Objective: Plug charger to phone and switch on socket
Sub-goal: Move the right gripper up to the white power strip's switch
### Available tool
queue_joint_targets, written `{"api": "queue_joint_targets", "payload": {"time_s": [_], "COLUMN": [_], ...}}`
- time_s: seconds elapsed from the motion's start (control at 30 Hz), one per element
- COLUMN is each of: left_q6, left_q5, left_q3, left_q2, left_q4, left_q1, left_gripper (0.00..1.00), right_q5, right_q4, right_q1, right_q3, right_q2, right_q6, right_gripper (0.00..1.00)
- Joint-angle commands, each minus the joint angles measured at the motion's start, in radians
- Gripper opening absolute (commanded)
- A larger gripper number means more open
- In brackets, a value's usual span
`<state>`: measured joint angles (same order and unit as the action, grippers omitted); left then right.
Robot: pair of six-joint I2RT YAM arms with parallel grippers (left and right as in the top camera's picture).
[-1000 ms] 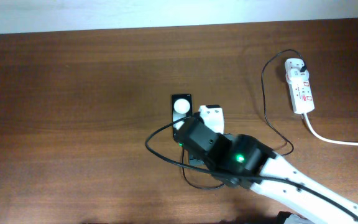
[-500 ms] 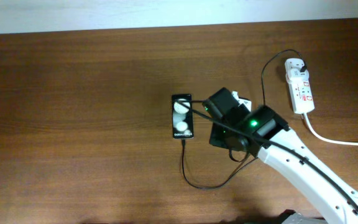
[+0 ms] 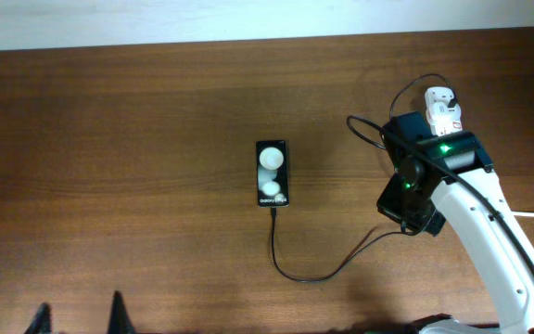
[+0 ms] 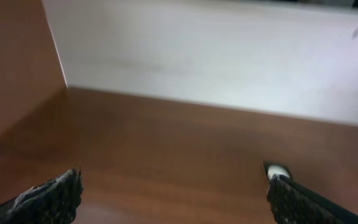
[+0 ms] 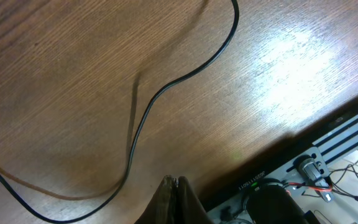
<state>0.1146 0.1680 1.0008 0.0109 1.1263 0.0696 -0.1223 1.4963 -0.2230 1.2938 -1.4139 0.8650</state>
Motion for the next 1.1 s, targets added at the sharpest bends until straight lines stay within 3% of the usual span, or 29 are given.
{"api": "queue_joint_targets", "payload": {"time_s": [0.0,0.3,0.67,0.87,1.07], "left_q6": [-0.011,-0.011,-0.011,-0.011,-0.011], "left_q5": [-0.033,-0.032,-0.029,-0.029,-0.029], "left_q3": [-0.08,-0.09,-0.09,-0.09,-0.09], "left_q2": [-0.004,-0.004,-0.004,-0.004,-0.004], "left_q4": [0.045,0.068,0.064,0.064,0.064], "left_q1": [-0.002,-0.002,-0.002,-0.002,-0.002], "left_gripper": [0.99,0.99,0.99,0.99,0.99], "right_q5": [-0.039,-0.072,0.009,0.045,0.045], "right_q4": [0.006,-0.023,-0.261,-0.22,-0.089], "right_q1": [0.006,0.221,0.457,0.552,0.572], "right_q3": [0.007,0.007,0.01,0.186,0.571], "right_q2": [0.026,0.167,0.149,-0.071,-0.401], "right_q6": [0.008,0.008,-0.074,-0.109,-0.114], "right_gripper": [0.04,0.04,0.04,0.04,0.04]}}
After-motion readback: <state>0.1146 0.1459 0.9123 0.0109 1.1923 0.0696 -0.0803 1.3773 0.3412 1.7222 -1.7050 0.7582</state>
